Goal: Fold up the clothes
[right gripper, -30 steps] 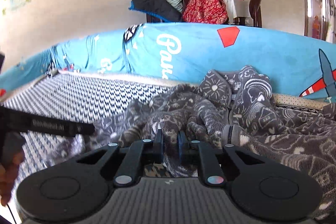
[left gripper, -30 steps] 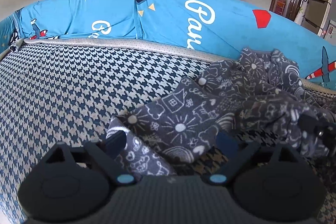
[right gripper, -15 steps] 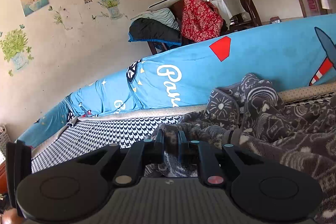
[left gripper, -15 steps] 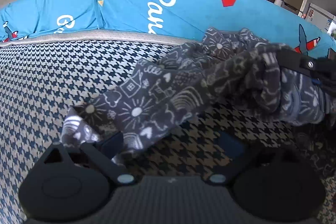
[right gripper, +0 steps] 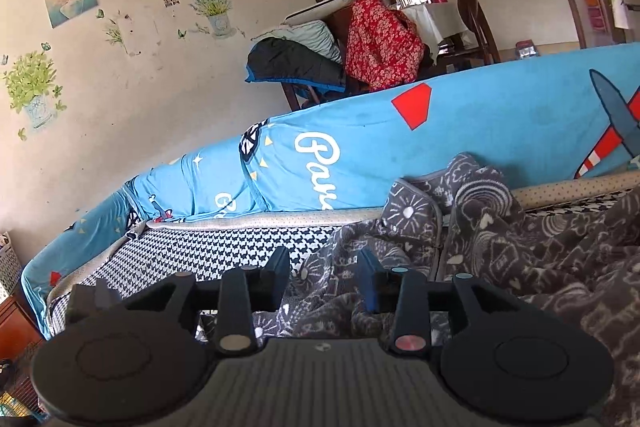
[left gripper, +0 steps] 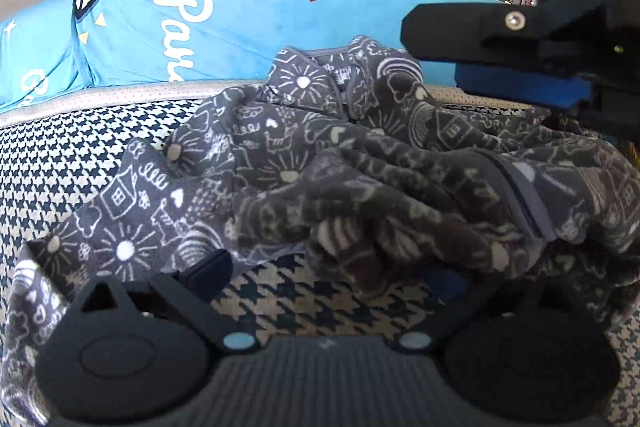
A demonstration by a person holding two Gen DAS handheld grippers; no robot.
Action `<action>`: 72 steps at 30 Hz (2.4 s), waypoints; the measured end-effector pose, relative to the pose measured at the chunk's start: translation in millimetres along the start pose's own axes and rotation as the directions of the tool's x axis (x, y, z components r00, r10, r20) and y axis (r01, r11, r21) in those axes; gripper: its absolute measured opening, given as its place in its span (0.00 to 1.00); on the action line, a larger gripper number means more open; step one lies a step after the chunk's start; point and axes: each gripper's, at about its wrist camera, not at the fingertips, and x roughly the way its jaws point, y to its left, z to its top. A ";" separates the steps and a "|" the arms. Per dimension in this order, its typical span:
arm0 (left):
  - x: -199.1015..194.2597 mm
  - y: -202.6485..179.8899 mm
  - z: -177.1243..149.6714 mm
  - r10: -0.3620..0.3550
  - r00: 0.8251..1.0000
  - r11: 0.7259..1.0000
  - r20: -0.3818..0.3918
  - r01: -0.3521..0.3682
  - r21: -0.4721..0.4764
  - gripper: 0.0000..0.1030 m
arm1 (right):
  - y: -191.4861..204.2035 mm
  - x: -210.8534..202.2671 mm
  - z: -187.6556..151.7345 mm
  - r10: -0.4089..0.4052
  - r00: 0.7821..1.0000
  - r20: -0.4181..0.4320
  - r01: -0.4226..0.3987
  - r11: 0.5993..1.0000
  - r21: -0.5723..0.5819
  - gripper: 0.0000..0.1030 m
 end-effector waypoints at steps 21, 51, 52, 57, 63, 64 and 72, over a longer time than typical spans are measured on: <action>8.1 21.5 31.9 0.054 0.995 0.979 0.083 -0.037 -0.201 0.98 | -10.9 -39.1 -50.6 -0.113 0.962 -0.247 0.003 0.914 -0.406 0.46; -17.3 49.0 44.4 0.042 0.990 0.961 0.133 -0.003 -0.277 1.00 | 6.2 57.4 -70.9 -0.438 0.890 0.128 0.398 0.610 -0.685 0.37; -19.2 49.4 44.4 0.038 0.990 0.962 0.136 0.001 -0.273 1.00 | 4.4 54.2 -63.7 -0.431 0.895 0.118 0.396 0.645 -0.654 0.31; -30.5 48.7 43.7 -0.012 0.987 0.972 0.160 0.049 -0.230 1.00 | -11.1 30.6 -28.1 -0.361 0.932 0.031 0.336 0.829 -0.447 0.22; -44.0 47.0 38.8 -0.135 0.977 0.975 0.164 0.161 -0.155 1.00 | -35.7 0.5 3.1 -0.203 0.978 -0.047 0.195 0.972 -0.133 0.20; -45.4 46.6 37.4 -0.163 0.974 0.973 0.155 0.185 -0.136 1.00 | -40.7 -3.1 6.8 -0.168 0.984 -0.060 0.164 0.984 -0.070 0.20; -41.9 33.0 16.0 -0.195 0.980 0.981 0.035 0.194 0.027 1.00 | -64.5 -12.2 15.0 0.087 0.990 -0.113 -0.052 0.958 0.283 0.20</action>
